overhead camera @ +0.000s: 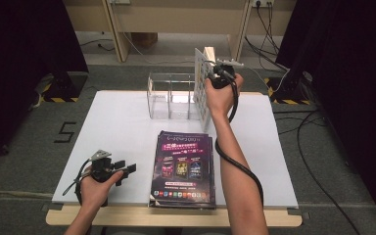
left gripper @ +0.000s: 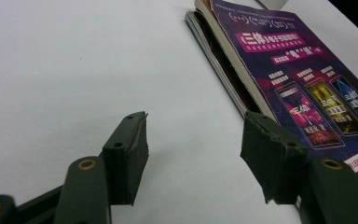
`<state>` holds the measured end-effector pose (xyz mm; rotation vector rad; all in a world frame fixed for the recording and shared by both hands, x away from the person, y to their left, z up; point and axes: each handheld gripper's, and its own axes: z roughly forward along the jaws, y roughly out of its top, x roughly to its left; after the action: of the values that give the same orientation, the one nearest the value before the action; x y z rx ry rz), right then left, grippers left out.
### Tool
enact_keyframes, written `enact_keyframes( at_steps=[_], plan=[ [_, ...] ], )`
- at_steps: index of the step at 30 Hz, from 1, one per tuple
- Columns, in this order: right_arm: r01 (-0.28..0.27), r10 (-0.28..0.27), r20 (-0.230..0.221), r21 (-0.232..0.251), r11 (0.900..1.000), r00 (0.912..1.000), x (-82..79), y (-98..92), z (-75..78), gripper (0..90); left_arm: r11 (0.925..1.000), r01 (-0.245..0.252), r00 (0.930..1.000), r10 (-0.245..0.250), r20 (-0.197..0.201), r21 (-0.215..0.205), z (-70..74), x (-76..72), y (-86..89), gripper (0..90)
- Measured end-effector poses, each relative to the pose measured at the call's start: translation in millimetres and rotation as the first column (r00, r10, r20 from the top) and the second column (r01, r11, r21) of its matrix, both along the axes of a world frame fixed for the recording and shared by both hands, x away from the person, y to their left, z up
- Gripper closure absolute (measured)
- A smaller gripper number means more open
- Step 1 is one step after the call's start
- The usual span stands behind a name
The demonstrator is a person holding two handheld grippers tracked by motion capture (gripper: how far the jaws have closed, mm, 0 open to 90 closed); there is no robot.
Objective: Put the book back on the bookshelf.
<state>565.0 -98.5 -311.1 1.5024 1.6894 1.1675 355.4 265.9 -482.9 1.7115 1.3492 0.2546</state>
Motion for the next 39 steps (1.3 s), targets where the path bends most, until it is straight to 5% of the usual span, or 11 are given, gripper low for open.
enact_keyframes(
  at_steps=[20,39],
  plan=[
    [-0.017,0.016,0.094,0.005,1.000,0.9954,2.9,1.9,5.5,74.1,0.9999,-0.011,0.9999,0.011,-0.001,-0.005,-0.6,0.6,4.1,40.0],
    [-0.010,0.007,0.122,0.024,1.000,0.9925,19.3,4.4,6.7,74.1,0.9998,-0.019,0.9998,0.019,-0.012,-0.005,-2.6,1.7,7.3,40.0]
  ],
)
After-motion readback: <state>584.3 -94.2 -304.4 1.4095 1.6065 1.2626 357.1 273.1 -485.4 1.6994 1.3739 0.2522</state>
